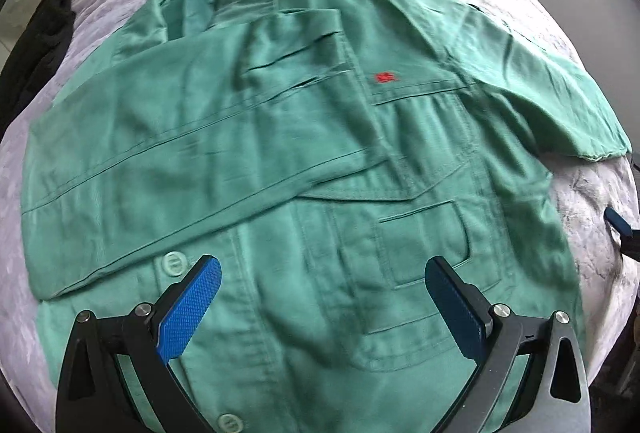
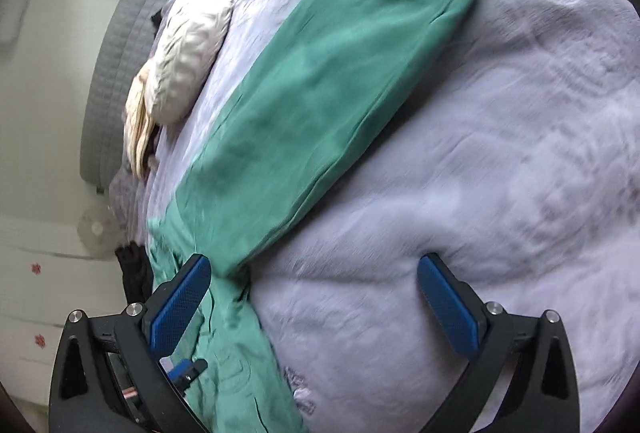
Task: Fold large clothes
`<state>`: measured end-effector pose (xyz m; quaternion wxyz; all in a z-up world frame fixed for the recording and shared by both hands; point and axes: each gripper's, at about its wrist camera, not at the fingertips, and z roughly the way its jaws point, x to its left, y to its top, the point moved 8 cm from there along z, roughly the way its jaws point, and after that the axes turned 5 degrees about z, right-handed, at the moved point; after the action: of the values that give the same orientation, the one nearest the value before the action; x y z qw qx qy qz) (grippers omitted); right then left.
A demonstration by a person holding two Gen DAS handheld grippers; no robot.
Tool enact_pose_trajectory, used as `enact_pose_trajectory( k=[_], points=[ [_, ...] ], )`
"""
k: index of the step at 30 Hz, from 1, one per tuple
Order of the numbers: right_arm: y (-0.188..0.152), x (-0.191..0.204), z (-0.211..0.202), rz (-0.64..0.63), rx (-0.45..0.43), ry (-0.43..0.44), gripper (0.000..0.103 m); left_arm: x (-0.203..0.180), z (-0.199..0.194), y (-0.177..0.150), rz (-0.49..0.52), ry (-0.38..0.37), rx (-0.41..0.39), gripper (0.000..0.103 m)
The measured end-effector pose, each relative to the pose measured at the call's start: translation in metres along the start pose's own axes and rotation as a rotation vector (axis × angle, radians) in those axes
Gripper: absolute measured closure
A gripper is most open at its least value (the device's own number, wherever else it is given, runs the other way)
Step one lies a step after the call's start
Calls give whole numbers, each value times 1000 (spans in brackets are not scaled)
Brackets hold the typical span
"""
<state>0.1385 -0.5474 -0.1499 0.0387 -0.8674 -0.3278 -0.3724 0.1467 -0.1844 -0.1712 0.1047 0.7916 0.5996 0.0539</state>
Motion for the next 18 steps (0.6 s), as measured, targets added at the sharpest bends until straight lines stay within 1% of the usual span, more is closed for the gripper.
enact_pose_trajectory(
  k=[2,3,7,9,12,15,18],
  points=[
    [12,-6,-4,27,-9,22,0,-7,1,4,11,2,-2,1],
    [20,-7,-5,42,-18,38,0,-17,-1,6,14,4,-3,1],
    [55,-13,-12,87,-78,78,0,-42,-1,16,21,10,-8,1],
    [72,-17,-16,117,-104,101,0,-58,-8,18,18,8,-9,1],
    [95,-19,-17,163,-129,142,0,-66,-4,27,12,1,-3,1],
    [120,-18,-19,195,-165,180,0,-74,0,27,-5,-18,3,1],
    [140,-15,-20,206,-195,188,0,-84,1,33,-15,-19,1,1]
  ],
)
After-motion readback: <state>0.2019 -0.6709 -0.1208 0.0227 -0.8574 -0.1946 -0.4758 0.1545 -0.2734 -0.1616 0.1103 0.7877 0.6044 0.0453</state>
